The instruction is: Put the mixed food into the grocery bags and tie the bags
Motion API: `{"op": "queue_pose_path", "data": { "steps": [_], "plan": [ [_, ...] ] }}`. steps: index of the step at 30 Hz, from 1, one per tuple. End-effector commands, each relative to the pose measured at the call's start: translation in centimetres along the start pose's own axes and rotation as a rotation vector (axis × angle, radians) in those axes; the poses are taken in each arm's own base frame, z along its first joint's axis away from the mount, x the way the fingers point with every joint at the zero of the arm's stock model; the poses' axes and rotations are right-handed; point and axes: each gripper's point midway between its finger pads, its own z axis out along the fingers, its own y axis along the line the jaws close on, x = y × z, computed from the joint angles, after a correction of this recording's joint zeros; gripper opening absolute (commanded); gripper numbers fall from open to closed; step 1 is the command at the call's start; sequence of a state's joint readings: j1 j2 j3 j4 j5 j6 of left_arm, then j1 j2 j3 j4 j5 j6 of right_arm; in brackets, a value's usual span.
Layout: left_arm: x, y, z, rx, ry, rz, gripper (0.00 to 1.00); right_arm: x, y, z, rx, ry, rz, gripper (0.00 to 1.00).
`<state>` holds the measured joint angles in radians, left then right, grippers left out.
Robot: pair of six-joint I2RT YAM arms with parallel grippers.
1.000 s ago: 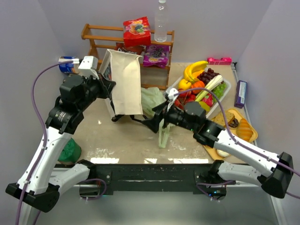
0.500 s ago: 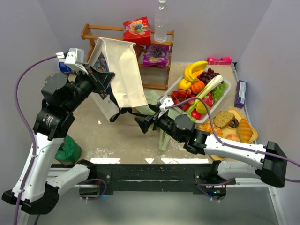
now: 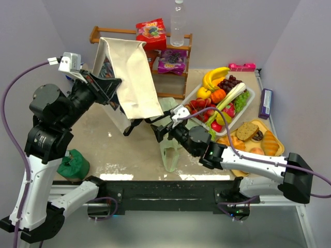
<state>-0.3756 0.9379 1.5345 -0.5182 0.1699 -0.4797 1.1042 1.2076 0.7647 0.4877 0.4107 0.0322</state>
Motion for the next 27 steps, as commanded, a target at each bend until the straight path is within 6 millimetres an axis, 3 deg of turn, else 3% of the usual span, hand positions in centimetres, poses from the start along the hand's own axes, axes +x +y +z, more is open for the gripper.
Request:
{"op": "queue_pose_path", "data": {
  "steps": [1, 6, 10, 13, 16, 17, 18, 20, 25, 26, 27],
  "plan": [
    [-4.3, -3.6, -2.4, 0.120, -0.128, 0.015, 0.00, -5.1, -0.6, 0.0, 0.032, -0.150, 0.006, 0.96],
    [-4.5, -5.2, -3.1, 0.195, -0.118, -0.016, 0.00, -5.0, 0.1, 1.6, 0.030, -0.211, 0.025, 0.93],
    [-4.3, -5.7, -3.3, 0.220, -0.101, -0.039, 0.00, -6.3, 0.3, 2.6, 0.039, -0.268, 0.030, 0.84],
    [-4.1, -6.1, -3.5, 0.236, -0.092, -0.052, 0.00, -7.6, 0.5, 2.8, 0.039, -0.317, 0.040, 0.71],
    [-3.7, -6.2, -3.6, 0.251, -0.084, -0.064, 0.00, -8.8, 0.4, 2.5, 0.036, -0.362, 0.047, 0.49],
    [-3.1, -5.8, -3.2, 0.239, -0.073, -0.067, 0.00, -9.2, 0.4, 2.0, 0.029, -0.379, 0.057, 0.38],
    [-3.0, -5.2, -3.0, 0.214, -0.077, -0.067, 0.00, -9.6, 0.4, 1.7, 0.019, -0.389, 0.076, 0.16],
    [-2.0, -3.9, -2.4, 0.169, -0.070, -0.048, 0.00, -10.4, 0.6, 0.6, -0.019, -0.397, 0.087, 0.01],
    [-0.9, 0.2, -1.0, -0.002, -0.096, 0.018, 0.00, -11.4, 1.5, -2.2, -0.120, -0.297, 0.180, 0.00],
    [-0.6, 0.8, -0.8, -0.023, -0.096, 0.027, 0.00, -10.0, 1.5, -2.6, -0.119, -0.217, 0.186, 0.00],
    [-0.8, 1.5, -0.7, -0.060, -0.109, 0.048, 0.00, -10.9, 1.6, -3.7, -0.140, -0.207, 0.253, 0.00]
  ]
}}
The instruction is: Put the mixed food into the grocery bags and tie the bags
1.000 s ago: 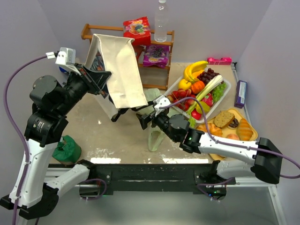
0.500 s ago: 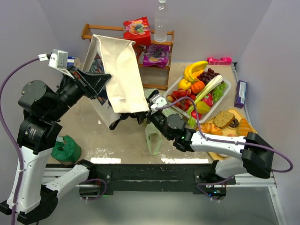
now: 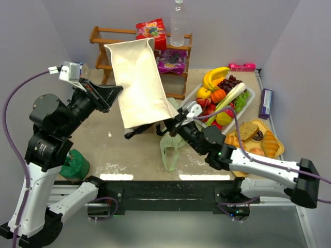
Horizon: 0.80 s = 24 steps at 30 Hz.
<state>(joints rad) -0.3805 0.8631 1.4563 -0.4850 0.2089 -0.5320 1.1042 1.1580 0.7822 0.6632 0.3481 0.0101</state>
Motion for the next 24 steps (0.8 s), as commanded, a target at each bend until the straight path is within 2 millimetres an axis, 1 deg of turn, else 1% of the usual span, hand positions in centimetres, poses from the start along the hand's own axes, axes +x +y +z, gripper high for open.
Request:
{"op": "queue_pose_path", "data": {
  "steps": [1, 2, 3, 4, 5, 6, 8, 9, 10, 11, 12, 13, 14, 15, 16, 17, 18, 19, 20, 21, 22, 23, 24],
  "plan": [
    [-1.6, 3.1, 1.0, -0.132, -0.099, 0.108, 0.00, -5.0, 1.2, -2.5, -0.058, 0.030, 0.225, 0.00],
    [-1.5, 3.5, 1.2, -0.150, -0.096, 0.121, 0.00, -3.6, 1.3, -3.3, -0.058, 0.112, 0.234, 0.00],
    [-1.5, 4.0, 1.3, -0.173, -0.095, 0.136, 0.00, -4.1, 1.8, -4.0, -0.076, 0.131, 0.303, 0.00],
    [-1.1, 4.5, 1.8, -0.188, -0.077, 0.141, 0.00, -4.6, 2.2, -4.3, -0.086, 0.150, 0.338, 0.00],
    [-1.0, 4.8, 2.1, -0.195, -0.073, 0.148, 0.00, -3.6, 2.3, -4.9, -0.085, 0.210, 0.357, 0.00],
    [-0.8, 5.0, 2.3, -0.197, -0.067, 0.163, 0.03, -3.8, 3.0, -5.2, -0.104, 0.232, 0.428, 0.00],
    [-0.7, 5.4, 3.0, -0.202, -0.058, 0.187, 0.19, -4.4, 3.6, -5.4, -0.109, 0.257, 0.496, 0.00],
    [-0.7, 5.6, 3.3, -0.205, -0.054, 0.214, 0.38, -4.8, 3.9, -5.3, -0.108, 0.263, 0.555, 0.00],
    [-0.9, 5.5, 3.4, -0.201, -0.057, 0.231, 0.49, -5.6, 4.2, -4.8, -0.108, 0.253, 0.585, 0.00],
    [-1.4, 5.3, 3.3, -0.197, -0.067, 0.248, 0.58, -5.4, 4.1, -4.7, -0.088, 0.269, 0.604, 0.00],
    [-1.7, 5.3, 3.2, -0.196, -0.069, 0.276, 0.74, -5.6, 4.3, -4.4, -0.077, 0.270, 0.641, 0.00],
    [-2.2, 5.6, 2.9, -0.222, -0.080, 0.288, 0.80, -6.7, 4.2, -3.9, -0.064, 0.250, 0.655, 0.00],
    [-2.8, 5.4, 2.4, -0.231, -0.095, 0.301, 0.86, -6.1, 4.2, -3.2, -0.041, 0.266, 0.656, 0.00],
    [-3.6, 5.6, 1.5, -0.263, -0.117, 0.320, 0.96, -6.3, 4.1, -2.8, -0.024, 0.266, 0.670, 0.00],
    [-4.1, 5.6, 0.8, -0.278, -0.135, 0.328, 0.99, -7.0, 3.9, -2.4, -0.008, 0.255, 0.676, 0.00],
    [-4.4, 5.7, 0.2, -0.293, -0.145, 0.336, 1.00, -6.6, 3.7, -1.8, 0.022, 0.257, 0.680, 0.00],
    [-4.8, 5.3, -0.9, -0.283, -0.159, 0.366, 1.00, -6.7, 3.4, -1.5, 0.044, 0.244, 0.684, 0.00],
    [-4.3, 5.0, -1.1, -0.259, -0.147, 0.386, 1.00, -7.3, 3.2, -1.1, 0.056, 0.229, 0.683, 0.00],
    [-3.9, 4.5, -1.4, -0.225, -0.133, 0.405, 1.00, -7.0, 2.9, -0.5, 0.088, 0.227, 0.670, 0.00],
    [-2.5, 3.2, -1.7, -0.134, -0.082, 0.434, 1.00, -6.8, 2.7, -0.1, 0.103, 0.229, 0.655, 0.00],
    [-1.4, 2.8, -1.7, -0.089, -0.040, 0.444, 1.00, -7.6, 2.6, 0.2, 0.109, 0.218, 0.650, 0.00],
    [-0.2, 2.5, -1.7, -0.050, 0.004, 0.449, 1.00, -7.6, 2.3, 0.6, 0.121, 0.216, 0.640, 0.00],
    [1.6, 2.1, -1.9, 0.004, 0.072, 0.451, 1.00, -7.1, 2.3, 1.2, 0.133, 0.225, 0.627, 0.00]
  ]
}}
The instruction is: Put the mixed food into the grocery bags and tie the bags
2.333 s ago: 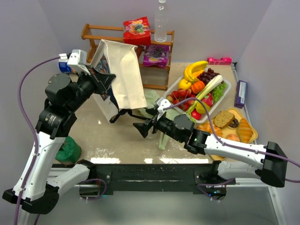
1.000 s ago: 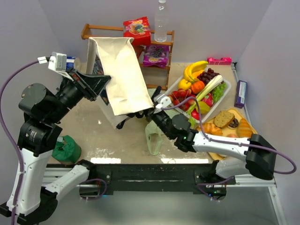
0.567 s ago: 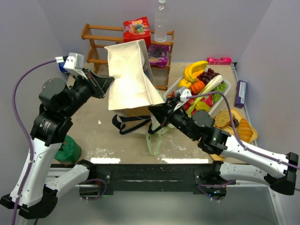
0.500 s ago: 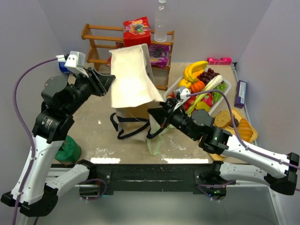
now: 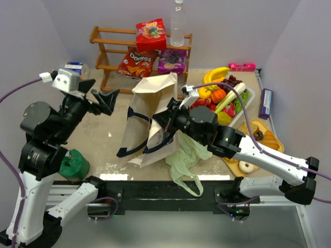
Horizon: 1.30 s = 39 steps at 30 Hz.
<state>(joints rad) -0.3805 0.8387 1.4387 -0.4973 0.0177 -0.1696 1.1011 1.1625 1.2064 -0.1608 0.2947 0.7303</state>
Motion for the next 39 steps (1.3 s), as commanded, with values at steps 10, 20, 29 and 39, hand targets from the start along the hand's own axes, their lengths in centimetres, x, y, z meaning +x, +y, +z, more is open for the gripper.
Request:
{"op": "queue_pose_path", "data": {
  "steps": [10, 20, 29, 39],
  "plan": [
    [12.1, -2.5, -2.6, 0.224, 0.312, 0.048, 1.00, -4.9, -0.2, 3.9, -0.032, -0.096, 0.120, 0.00],
    [18.4, -1.2, 0.9, 0.185, 0.388, 0.024, 0.99, -4.5, -2.7, 5.4, -0.022, -0.037, 0.122, 0.00],
    [20.3, 3.1, 3.5, -0.067, 0.427, 0.018, 0.00, -4.1, -7.3, 5.5, 0.067, 0.018, 0.058, 0.00],
    [13.5, 5.6, 0.6, -0.252, 0.493, 0.086, 0.00, -6.6, -17.2, 4.0, 0.450, 0.086, -0.160, 0.00]
  ]
}}
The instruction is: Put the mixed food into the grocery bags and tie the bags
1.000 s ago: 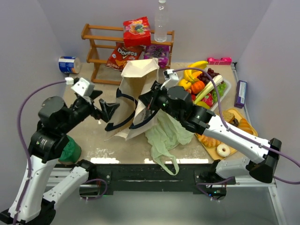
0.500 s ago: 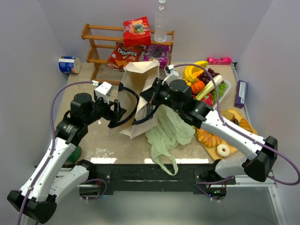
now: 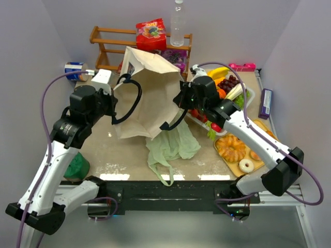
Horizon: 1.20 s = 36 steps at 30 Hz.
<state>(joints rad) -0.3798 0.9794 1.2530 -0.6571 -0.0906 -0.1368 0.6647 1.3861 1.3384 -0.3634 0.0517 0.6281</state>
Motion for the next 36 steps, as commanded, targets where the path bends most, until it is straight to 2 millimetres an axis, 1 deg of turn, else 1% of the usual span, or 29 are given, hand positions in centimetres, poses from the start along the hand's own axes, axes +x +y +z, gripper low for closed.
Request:
{"op": "queue_pose_path", "data": {
  "steps": [1, 4, 5, 7, 9, 10, 11, 12, 13, 14, 15, 16, 17, 18, 19, 20, 21, 22, 23, 24, 25, 27, 28, 30, 31, 32, 34, 35, 36],
  "plan": [
    [-1.0, 2.0, -2.7, -0.098, 0.029, 0.018, 0.00, -2.4, -2.4, -0.1, 0.123, -0.027, -0.127, 0.00],
    [-0.9, 2.7, -3.2, -0.135, 0.049, 0.031, 0.00, -1.7, -2.4, 0.8, 0.117, 0.011, -0.131, 0.00],
    [-0.7, 3.3, -3.3, -0.168, 0.063, 0.039, 0.00, -1.3, -2.2, 1.0, 0.101, 0.026, -0.132, 0.00],
    [-0.6, 3.9, -3.3, -0.204, 0.075, 0.040, 0.00, -0.8, -2.3, 1.4, 0.095, 0.041, -0.131, 0.00],
    [-0.1, 4.0, -2.7, -0.213, 0.081, 0.043, 0.00, -0.3, -1.3, 1.6, 0.037, 0.059, -0.136, 0.00],
    [0.2, 3.8, -2.3, -0.198, 0.081, 0.053, 0.00, -0.2, -0.9, 1.4, 0.012, 0.064, -0.146, 0.07],
    [0.8, 3.4, -1.3, -0.169, 0.088, 0.057, 0.00, 0.0, 0.1, 0.9, -0.046, 0.077, -0.149, 0.19],
    [1.3, 3.1, -0.6, -0.156, 0.098, 0.057, 0.00, -0.3, 0.8, 0.6, -0.081, 0.062, -0.153, 0.32],
    [1.9, 2.9, 0.4, -0.145, 0.121, 0.054, 0.00, -0.4, 1.3, 0.2, -0.108, 0.058, -0.154, 0.58],
    [2.4, 2.5, 1.4, -0.114, 0.127, 0.041, 0.00, -0.8, 1.7, -0.3, -0.127, 0.045, -0.154, 0.67],
    [2.6, 2.4, 2.1, -0.097, 0.131, 0.032, 0.00, -1.5, 2.6, -1.4, -0.162, 0.019, -0.157, 0.73],
    [3.1, 2.2, 3.1, -0.079, 0.148, 0.023, 0.00, -2.0, 2.7, -2.0, -0.162, 0.004, -0.164, 0.78],
    [3.1, 2.3, 3.9, -0.040, 0.145, -0.001, 0.00, -3.2, 3.0, -2.7, -0.158, -0.031, -0.170, 0.84],
    [3.2, 2.6, 4.4, -0.027, 0.149, -0.019, 0.00, -4.1, 2.4, -3.3, -0.112, -0.056, -0.171, 0.87],
    [3.5, 2.8, 5.0, -0.005, 0.163, -0.035, 0.00, -4.8, 2.4, -3.4, -0.100, -0.071, -0.181, 0.88],
    [3.1, 3.3, 5.3, 0.004, 0.154, -0.062, 0.00, -6.0, 2.6, -4.0, -0.093, -0.095, -0.182, 0.89],
    [2.9, 3.5, 5.5, 0.001, 0.148, -0.068, 0.00, -6.9, 1.9, -3.7, -0.069, -0.106, -0.177, 0.89],
    [2.3, 3.5, 5.7, 0.004, 0.125, -0.074, 0.00, -7.6, 1.8, -3.6, -0.068, -0.118, -0.178, 0.90],
    [2.3, 3.6, 6.0, 0.003, 0.117, -0.078, 0.00, -8.7, 2.0, -3.5, -0.070, -0.138, -0.175, 0.90],
    [2.0, 3.7, 6.1, 0.001, 0.102, -0.083, 0.00, -9.8, 1.6, -3.3, -0.063, -0.160, -0.171, 0.90],
    [1.9, 4.0, 6.6, -0.013, 0.090, -0.085, 0.00, -9.9, 1.1, -2.0, -0.046, -0.150, -0.169, 0.90],
    [2.0, 4.3, 7.1, -0.026, 0.088, -0.085, 0.00, -12.1, 1.4, -1.6, -0.054, -0.205, -0.167, 0.91],
    [1.9, 4.6, 7.5, -0.035, 0.079, -0.079, 0.00, -12.2, 1.3, -0.2, -0.052, -0.204, -0.188, 0.92],
    [2.4, 4.7, 8.0, -0.037, 0.074, -0.074, 0.00, -14.2, 2.5, 0.5, -0.098, -0.270, -0.232, 0.94],
    [1.9, 4.8, 8.3, -0.036, 0.044, -0.065, 0.00, -14.3, 2.6, 1.6, -0.107, -0.271, -0.262, 0.94],
    [2.3, 4.8, 8.5, -0.034, 0.044, -0.064, 0.00, -15.7, 3.7, 1.6, -0.140, -0.314, -0.275, 0.94],
    [2.4, 5.0, 8.8, -0.036, 0.022, -0.051, 0.00, -16.6, 4.6, 2.2, -0.171, -0.347, -0.296, 0.95],
    [2.5, 5.1, 8.8, -0.039, 0.018, -0.045, 0.00, -17.6, 5.2, 3.0, -0.195, -0.385, -0.303, 0.95],
    [2.7, 5.2, 8.8, -0.040, 0.014, -0.042, 0.00, -18.2, 5.4, 3.3, -0.198, -0.408, -0.313, 0.95]
  ]
}}
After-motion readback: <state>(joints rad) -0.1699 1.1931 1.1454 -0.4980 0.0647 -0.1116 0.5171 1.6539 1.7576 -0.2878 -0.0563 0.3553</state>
